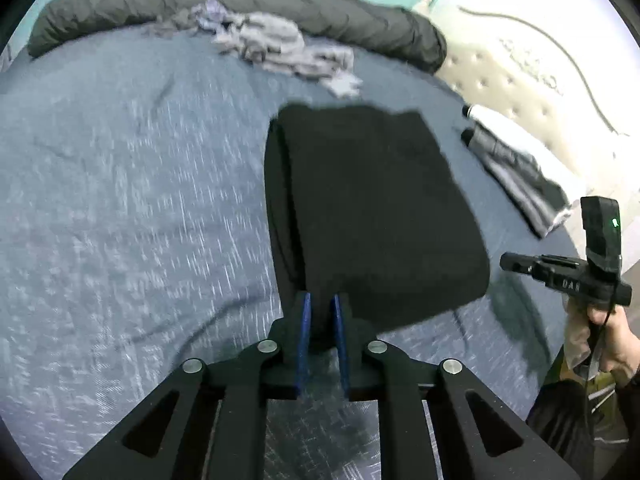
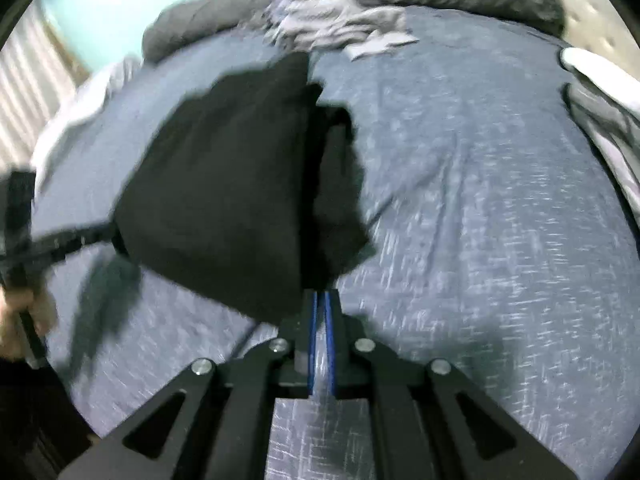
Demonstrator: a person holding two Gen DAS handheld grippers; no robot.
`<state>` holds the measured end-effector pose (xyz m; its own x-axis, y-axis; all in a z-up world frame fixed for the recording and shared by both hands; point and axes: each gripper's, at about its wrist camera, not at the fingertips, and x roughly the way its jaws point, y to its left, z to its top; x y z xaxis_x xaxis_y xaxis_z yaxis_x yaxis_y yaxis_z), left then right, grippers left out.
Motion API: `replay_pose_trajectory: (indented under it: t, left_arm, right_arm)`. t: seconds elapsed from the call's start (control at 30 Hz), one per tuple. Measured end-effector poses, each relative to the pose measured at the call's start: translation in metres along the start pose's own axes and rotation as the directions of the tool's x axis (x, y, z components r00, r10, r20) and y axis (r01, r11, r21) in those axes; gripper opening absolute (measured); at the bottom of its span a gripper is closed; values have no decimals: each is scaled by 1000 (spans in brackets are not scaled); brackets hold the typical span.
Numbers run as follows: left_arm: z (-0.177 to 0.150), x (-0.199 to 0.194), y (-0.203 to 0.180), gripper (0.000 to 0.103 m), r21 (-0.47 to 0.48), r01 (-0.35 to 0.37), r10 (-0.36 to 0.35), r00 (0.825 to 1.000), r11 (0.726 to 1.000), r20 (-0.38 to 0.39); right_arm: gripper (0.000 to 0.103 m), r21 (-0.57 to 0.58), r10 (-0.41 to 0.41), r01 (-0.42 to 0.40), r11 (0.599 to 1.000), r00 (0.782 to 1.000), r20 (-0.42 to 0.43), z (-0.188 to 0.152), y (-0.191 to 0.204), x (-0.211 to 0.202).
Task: Fold clothes
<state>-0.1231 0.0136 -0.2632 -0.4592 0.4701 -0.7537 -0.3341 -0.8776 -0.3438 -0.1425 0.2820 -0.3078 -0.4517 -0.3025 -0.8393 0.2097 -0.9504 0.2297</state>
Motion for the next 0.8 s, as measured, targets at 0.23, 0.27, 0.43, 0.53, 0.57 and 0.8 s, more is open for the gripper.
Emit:
replay_pose_trajectory:
  t: [0.23, 0.27, 0.43, 0.53, 0.57, 0.8]
  left_arm:
    - [34, 14, -3, 38, 20, -4, 3, 999, 1000, 49]
    - [39, 18, -2, 38, 24, -9, 7, 999, 1000, 50]
    - [66, 37, 12, 38, -8, -7, 7, 999, 1000, 50]
    - [80, 50, 29, 38, -62, 18, -16, 999, 998, 39]
    - [84, 54, 34, 38, -81, 29, -26, 999, 996, 34]
    - [99, 78, 47, 38, -155, 153, -151, 988, 976, 26]
  right_arm:
    - [43, 76, 50, -59, 995, 992, 112, 62, 6, -8]
    - [43, 69, 46, -53, 996, 993, 107, 71, 9, -2]
    - [43, 53, 38, -42, 998, 995, 89, 107, 24, 26]
    - [43, 97, 55, -63, 993, 995, 86, 120, 21, 41]
    - [43, 110, 66, -75, 991, 994, 86, 122, 19, 46]
    - [34, 112, 149, -158, 981, 985, 86, 135, 13, 70]
